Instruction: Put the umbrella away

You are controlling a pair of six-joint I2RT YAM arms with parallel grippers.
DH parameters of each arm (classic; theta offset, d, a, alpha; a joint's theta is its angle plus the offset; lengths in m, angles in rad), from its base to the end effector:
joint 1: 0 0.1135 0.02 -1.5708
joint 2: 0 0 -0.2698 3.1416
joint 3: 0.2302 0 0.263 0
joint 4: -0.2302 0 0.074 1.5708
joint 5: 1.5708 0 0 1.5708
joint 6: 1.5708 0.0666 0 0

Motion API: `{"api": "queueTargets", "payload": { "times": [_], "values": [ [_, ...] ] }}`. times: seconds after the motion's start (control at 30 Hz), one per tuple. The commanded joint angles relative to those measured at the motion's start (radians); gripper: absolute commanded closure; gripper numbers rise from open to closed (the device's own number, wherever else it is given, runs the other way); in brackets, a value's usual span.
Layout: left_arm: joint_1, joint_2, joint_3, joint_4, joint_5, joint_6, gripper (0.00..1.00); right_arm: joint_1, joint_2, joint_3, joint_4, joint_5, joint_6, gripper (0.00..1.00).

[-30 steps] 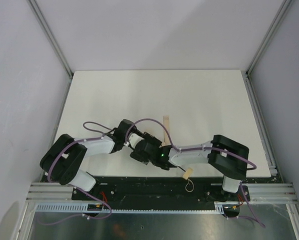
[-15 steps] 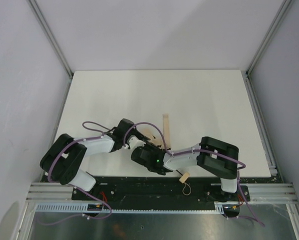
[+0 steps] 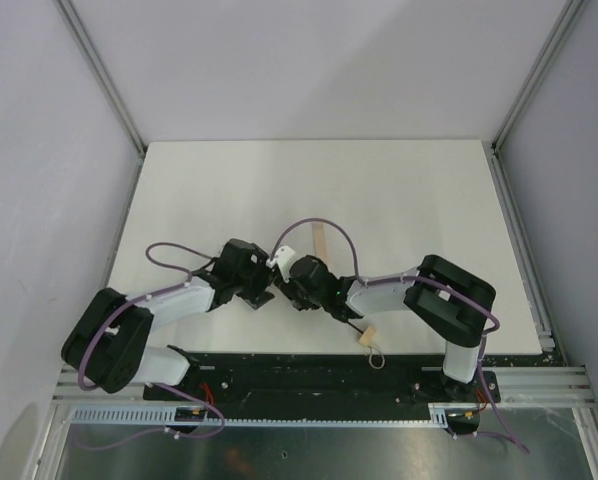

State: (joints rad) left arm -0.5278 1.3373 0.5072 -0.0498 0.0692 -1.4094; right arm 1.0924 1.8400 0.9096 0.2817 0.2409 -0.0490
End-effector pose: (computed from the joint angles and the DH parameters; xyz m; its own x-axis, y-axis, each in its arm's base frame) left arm 0.2259 -0.1370 0.1193 -0.6405 -0.7664 -0.0498 -0.5703 0.5180 -0.6375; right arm 0.1998 0.3508 0.1203 -0.2399 -0.5658 -0.7889 -0.7873 0.5888 -0.1830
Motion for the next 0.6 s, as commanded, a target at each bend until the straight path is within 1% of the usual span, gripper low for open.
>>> {"api": "queueTargets", "payload": {
  "times": [0.0,0.2,0.37,0.4,0.43,0.57],
  "values": [
    [-0.001,0.075,0.004,-0.006,0.018,0.068,0.09,-0.068,0.042,-0.065,-0.022,-0.353,0.086,1.0],
    [-0.015,0.164,0.014,0.027,0.003,0.055,0.09,-0.125,0.04,-0.083,0.034,-0.546,0.151,1.0],
    [-0.021,0.189,-0.001,0.028,-0.083,0.072,0.15,-0.223,0.086,-0.089,0.084,-0.789,0.214,1.0],
    [-0.024,0.188,-0.007,0.028,-0.111,0.077,0.18,-0.239,0.096,-0.089,0.094,-0.831,0.224,1.0],
    [-0.028,0.187,-0.011,0.029,-0.134,0.081,0.23,-0.252,0.105,-0.088,0.11,-0.877,0.236,1.0],
    [-0.039,0.183,-0.027,0.062,-0.166,0.093,0.5,-0.273,0.118,-0.088,0.147,-0.977,0.265,1.0]
  ]
}}
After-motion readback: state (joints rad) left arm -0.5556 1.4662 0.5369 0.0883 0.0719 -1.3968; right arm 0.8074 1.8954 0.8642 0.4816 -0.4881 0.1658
